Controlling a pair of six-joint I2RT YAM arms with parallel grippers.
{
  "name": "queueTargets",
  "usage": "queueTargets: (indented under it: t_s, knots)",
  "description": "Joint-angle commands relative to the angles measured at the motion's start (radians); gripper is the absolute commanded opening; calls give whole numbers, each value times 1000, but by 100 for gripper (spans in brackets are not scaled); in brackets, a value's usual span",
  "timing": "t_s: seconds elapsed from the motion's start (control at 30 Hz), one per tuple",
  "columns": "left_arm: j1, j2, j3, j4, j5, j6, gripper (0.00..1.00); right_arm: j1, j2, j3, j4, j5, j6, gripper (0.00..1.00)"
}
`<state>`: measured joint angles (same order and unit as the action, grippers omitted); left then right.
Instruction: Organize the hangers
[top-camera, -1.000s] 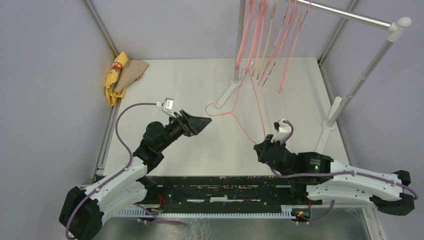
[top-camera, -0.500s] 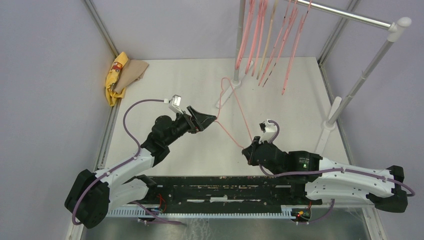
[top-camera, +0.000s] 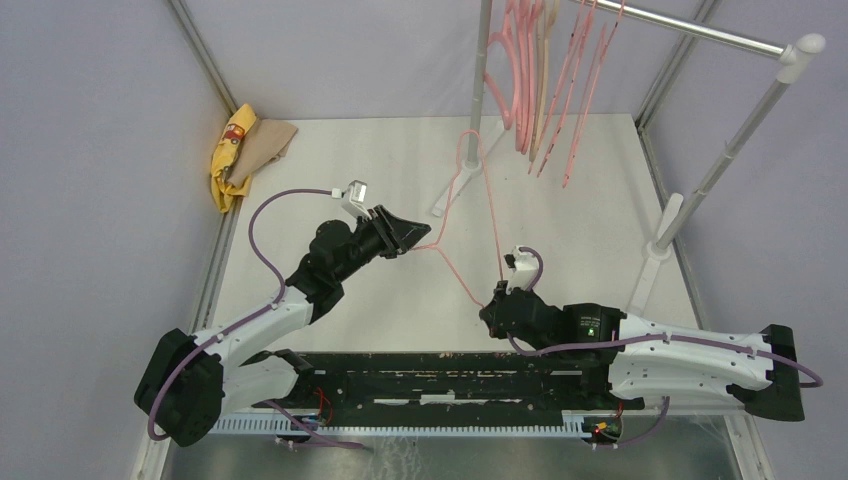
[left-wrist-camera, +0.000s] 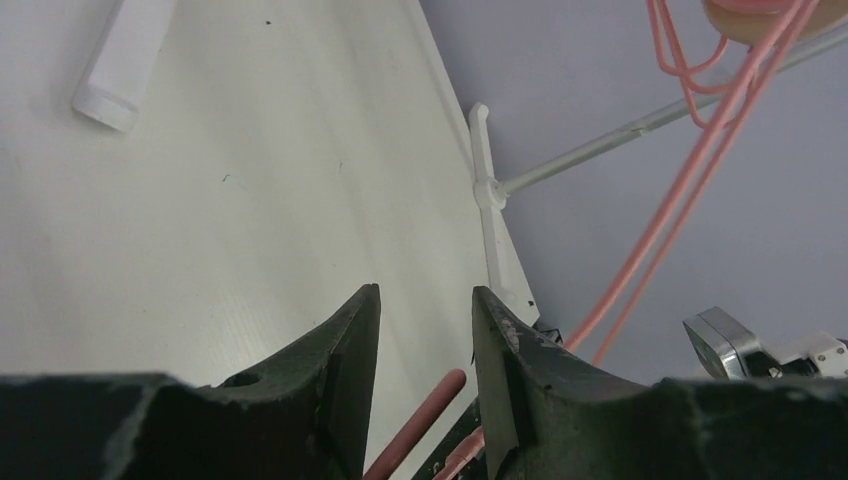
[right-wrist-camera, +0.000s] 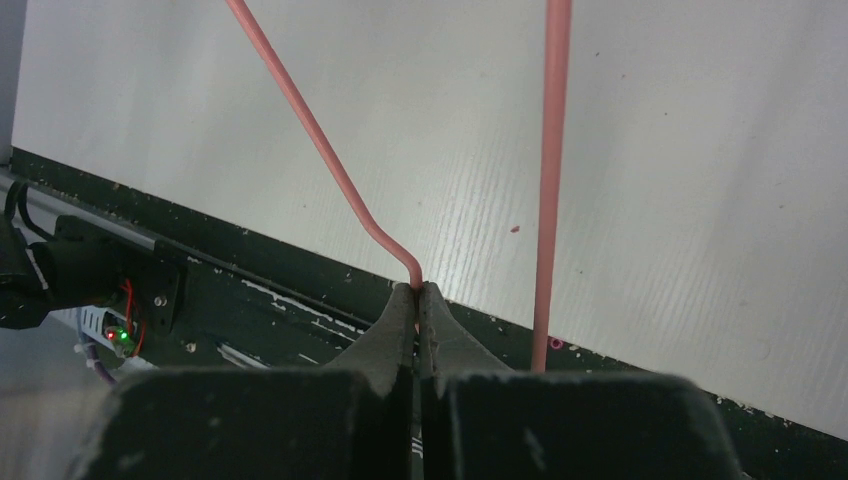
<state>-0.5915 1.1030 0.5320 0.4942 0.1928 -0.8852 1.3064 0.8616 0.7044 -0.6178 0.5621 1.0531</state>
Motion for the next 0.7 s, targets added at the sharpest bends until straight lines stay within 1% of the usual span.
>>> queueTargets:
  t_s: [0.0, 0.07, 0.1, 0.13, 0.23, 0.27, 0.33, 0.47, 0.53, 0.67]
  knots:
    - [-5, -47, 2, -44, -89, 28, 3, -1, 19, 18, 42, 44, 3, 1]
    - [-5, -64, 16, -113, -127, 32, 3, -1, 33, 24, 48, 55, -6, 1]
    - [-6, -68, 31, -160, -150, 39, 3, -1, 43, 32, 44, 61, -8, 2]
    - [-5, -70, 47, -214, -174, 47, 3, -1, 54, 48, 30, 67, -10, 10]
    - [-5, -72, 89, -349, -245, 70, 3, -1, 99, 117, -46, 80, -45, 22]
    - [-5, -69, 99, -389, -272, 69, 3, -1, 120, 143, -75, 83, -58, 31]
    - [-5, -60, 115, -465, -318, 71, 3, 1, 164, 195, -124, 93, -84, 42]
    - [-5, -29, 142, -557, -365, 62, 3, 24, 226, 247, -134, 114, -121, 58]
    - [-5, -6, 184, -617, -383, 61, 3, 51, 252, 268, -116, 138, -141, 75]
    - [-5, 51, 322, -754, -398, 74, 3, 119, 390, 367, -146, 236, -160, 77]
